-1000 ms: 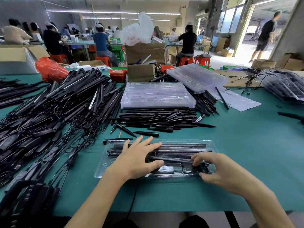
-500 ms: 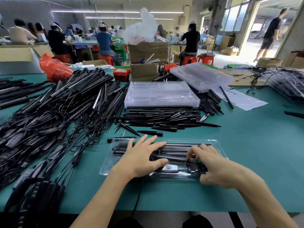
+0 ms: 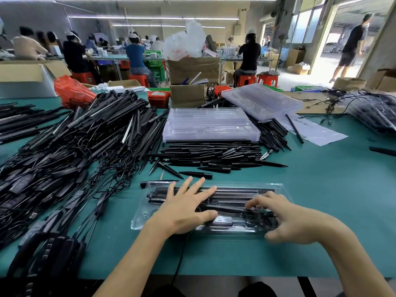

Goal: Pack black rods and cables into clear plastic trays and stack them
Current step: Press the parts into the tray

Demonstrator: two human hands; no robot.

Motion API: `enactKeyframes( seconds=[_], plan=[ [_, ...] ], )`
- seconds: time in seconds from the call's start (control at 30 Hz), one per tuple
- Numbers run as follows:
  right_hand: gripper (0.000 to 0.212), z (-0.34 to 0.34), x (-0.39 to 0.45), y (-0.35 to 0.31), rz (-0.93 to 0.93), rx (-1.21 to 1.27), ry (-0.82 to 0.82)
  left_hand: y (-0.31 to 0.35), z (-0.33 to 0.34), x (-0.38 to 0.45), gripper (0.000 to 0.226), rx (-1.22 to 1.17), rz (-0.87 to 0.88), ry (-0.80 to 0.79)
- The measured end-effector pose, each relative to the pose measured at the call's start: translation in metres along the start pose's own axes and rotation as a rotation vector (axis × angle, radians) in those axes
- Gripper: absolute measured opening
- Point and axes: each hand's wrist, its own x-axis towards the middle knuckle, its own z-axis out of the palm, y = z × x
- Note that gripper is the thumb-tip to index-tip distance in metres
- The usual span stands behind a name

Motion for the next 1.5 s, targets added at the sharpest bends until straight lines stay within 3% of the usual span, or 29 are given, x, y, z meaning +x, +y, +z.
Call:
enactKeyframes(
  seconds=[0.07,0.17,0.3,0.5,0.63,0.9,1.3,1.5],
  plan=[
    [0.043,-0.001,0.004,0.000,-0.005,0.037,0.039,0.000,-0.001,0.000,0.067,0.019,0.006,-0.023],
    [0.014,0.006,0.021,-0.010,-0.032,0.126,0.315,0.002,-0.002,0.000,0.066,0.062,0.008,-0.024],
    [0.021,0.022,0.051,-0.032,-0.050,0.099,0.486,0.009,0.001,-0.001,0.065,0.141,0.012,0.009],
    [0.053,0.041,0.077,-0.036,0.027,0.017,0.487,0.023,0.005,0.007,0.082,0.121,-0.011,0.017],
    [0.050,0.039,0.077,-0.028,-0.004,0.027,0.447,0.018,-0.004,0.008,0.090,0.006,-0.007,-0.019],
    [0.052,0.052,0.072,-0.026,-0.055,-0.056,0.514,0.009,0.001,0.004,0.077,0.154,-0.066,0.022],
    [0.049,0.017,0.076,-0.034,0.030,0.036,0.195,-0.004,-0.004,-0.002,0.090,0.115,-0.080,-0.005],
    [0.056,0.013,0.082,-0.041,0.097,-0.053,0.158,-0.005,-0.003,-0.001,0.089,0.131,-0.070,-0.006]
  ],
)
